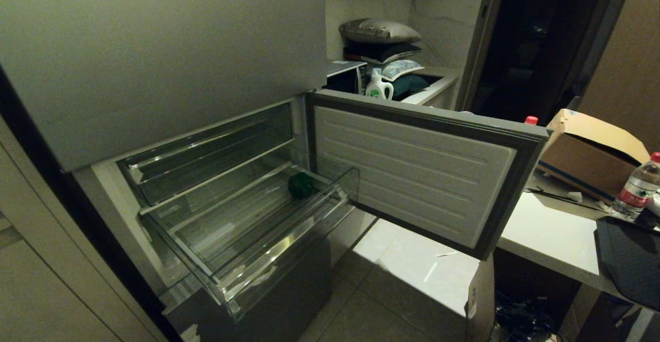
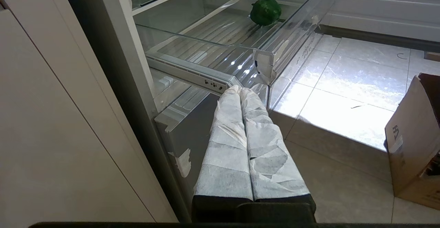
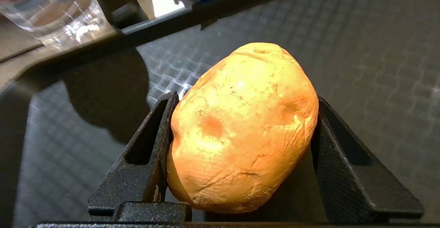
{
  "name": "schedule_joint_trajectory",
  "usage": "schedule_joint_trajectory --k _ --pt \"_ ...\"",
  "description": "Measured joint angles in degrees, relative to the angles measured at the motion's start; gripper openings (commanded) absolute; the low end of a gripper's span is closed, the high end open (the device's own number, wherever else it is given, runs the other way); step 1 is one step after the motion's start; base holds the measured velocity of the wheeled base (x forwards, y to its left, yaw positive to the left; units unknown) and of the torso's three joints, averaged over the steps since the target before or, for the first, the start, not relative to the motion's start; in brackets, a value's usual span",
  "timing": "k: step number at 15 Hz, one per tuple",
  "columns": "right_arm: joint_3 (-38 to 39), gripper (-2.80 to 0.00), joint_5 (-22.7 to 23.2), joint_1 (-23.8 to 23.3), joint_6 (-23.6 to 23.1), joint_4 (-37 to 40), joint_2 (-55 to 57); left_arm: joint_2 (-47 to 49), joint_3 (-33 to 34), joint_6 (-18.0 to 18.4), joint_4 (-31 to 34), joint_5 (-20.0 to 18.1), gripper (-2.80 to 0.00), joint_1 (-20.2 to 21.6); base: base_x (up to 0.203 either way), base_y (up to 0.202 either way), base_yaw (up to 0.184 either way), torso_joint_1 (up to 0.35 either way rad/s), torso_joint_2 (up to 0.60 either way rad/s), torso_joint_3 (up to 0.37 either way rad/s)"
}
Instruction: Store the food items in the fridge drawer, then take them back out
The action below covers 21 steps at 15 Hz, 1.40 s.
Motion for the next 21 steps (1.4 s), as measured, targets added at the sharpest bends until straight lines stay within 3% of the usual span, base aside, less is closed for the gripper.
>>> schedule_joint_trajectory --k 5,8,13,19,21 --pt "3.0 -2.8 2.0 0.2 0.3 3.4 -13.8 0.0 0.0 0.0 0.0 0.0 -2.8 0.0 0.0 0.0 0.0 0.0 0.01 0.0" --pt "4.9 -2.8 6.4 4.7 0.4 6.6 -27.6 0.0 0.0 0.0 0.0 0.0 -2.8 0.0 0.0 0.0 0.0 0.0 0.0 0.0" --pt "10.1 -2.8 12.0 25.2 -0.3 7.9 -44.3 0.0 0.0 0.0 0.0 0.0 -2.8 0.0 0.0 0.0 0.0 0.0 0.0 0.0" --pt "16.2 -2.8 11.0 52.1 -9.7 7.6 -52.3 0.0 0.0 0.0 0.0 0.0 -2.8 0.0 0.0 0.0 0.0 0.0 0.0 0.0" --pt "18.5 -2.8 10.7 58.0 -13.1 7.5 -54.1 0.0 0.0 0.0 0.0 0.0 -2.8 0.0 0.0 0.0 0.0 0.0 0.0 0.0"
